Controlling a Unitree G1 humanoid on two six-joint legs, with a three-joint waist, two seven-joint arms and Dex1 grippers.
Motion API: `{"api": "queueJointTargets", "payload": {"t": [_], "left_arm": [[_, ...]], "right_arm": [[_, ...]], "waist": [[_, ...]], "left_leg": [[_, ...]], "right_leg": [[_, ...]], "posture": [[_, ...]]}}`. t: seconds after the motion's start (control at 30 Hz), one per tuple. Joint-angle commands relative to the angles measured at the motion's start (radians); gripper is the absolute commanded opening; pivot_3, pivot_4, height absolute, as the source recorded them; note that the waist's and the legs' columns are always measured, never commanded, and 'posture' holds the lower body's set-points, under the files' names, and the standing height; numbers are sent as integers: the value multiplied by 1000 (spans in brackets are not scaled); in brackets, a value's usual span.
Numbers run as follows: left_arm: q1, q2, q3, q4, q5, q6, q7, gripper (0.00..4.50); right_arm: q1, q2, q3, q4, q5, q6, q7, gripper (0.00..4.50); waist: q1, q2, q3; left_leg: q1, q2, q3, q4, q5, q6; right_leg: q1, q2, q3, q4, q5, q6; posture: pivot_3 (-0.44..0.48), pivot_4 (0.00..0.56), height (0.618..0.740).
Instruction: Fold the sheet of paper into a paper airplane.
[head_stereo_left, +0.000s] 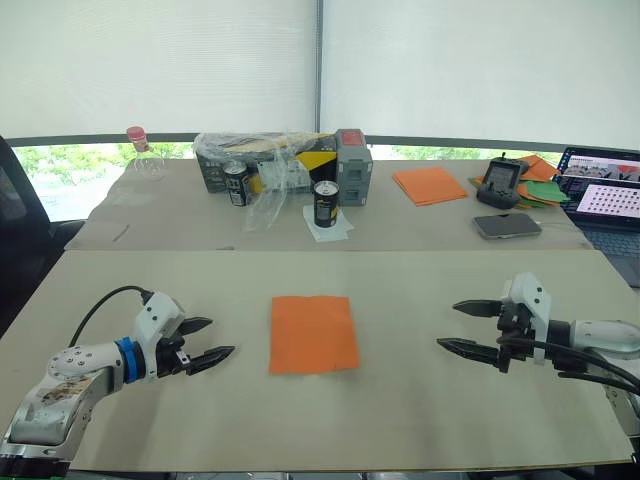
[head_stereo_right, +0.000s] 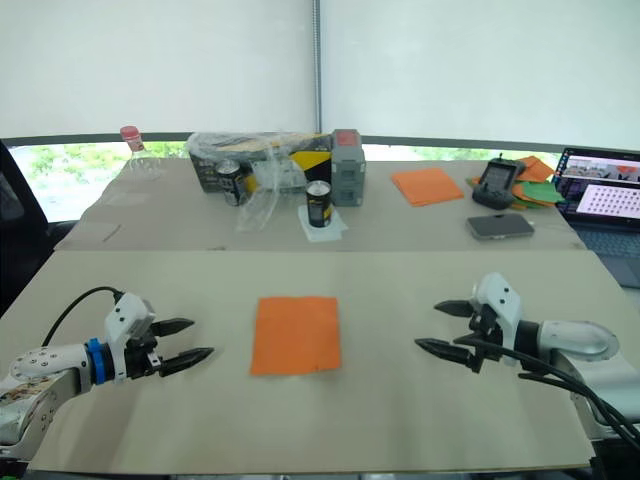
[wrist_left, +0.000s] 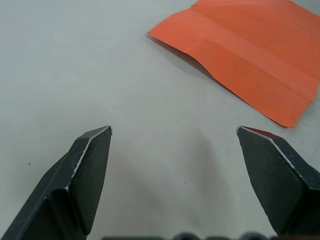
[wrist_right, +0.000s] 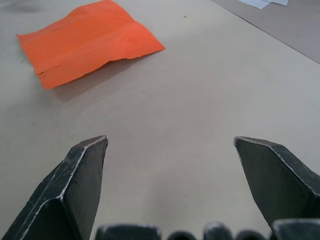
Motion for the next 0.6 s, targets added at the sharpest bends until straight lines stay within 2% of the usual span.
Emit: {"api": "queueJointTargets", "payload": {"t": [0.03,0.13,0.2,0.33,0.43,0.6], "left_arm": [[-55,4,7,-52,-40,38,1,4259],[-158,1,-45,-130,-129,122,-47,4259],[-218,6,-125,-134,-62,108,-47,4259],[-347,-41,-265,-101,20,108,-22,4259],[-414,-93,-304,-71,12,132,-19,3398],[-481,-142,-395,-4,80,98,-34,1722]], "right_arm": [[-9,-8,-24,-44,17,8,-5,4453],[19,-34,-34,-131,45,82,-13,4453],[36,-41,-37,-204,71,133,-21,4453],[61,-61,-26,-359,118,225,-50,4453],[42,-47,-20,-422,137,264,-97,4500],[22,-47,4,-478,122,284,-158,4500]], "waist": [[1,0,0],[16,0,0],[17,0,0],[17,0,0],[13,0,0],[11,0,0]], "left_leg": [[0,0,0,0,0,0],[-1,0,0,1,0,0],[-1,0,0,2,0,0],[0,-1,0,1,0,0],[0,0,1,2,0,0],[0,0,1,2,0,0]], "right_leg": [[0,0,0,0,0,0],[0,0,-1,1,0,0],[0,0,0,1,0,0],[1,0,0,1,0,0],[0,1,1,1,0,0],[1,1,1,1,0,0]], "posture": [[0,150,740],[0,150,740],[0,150,740],[0,150,740],[0,150,740],[0,150,740]]}}
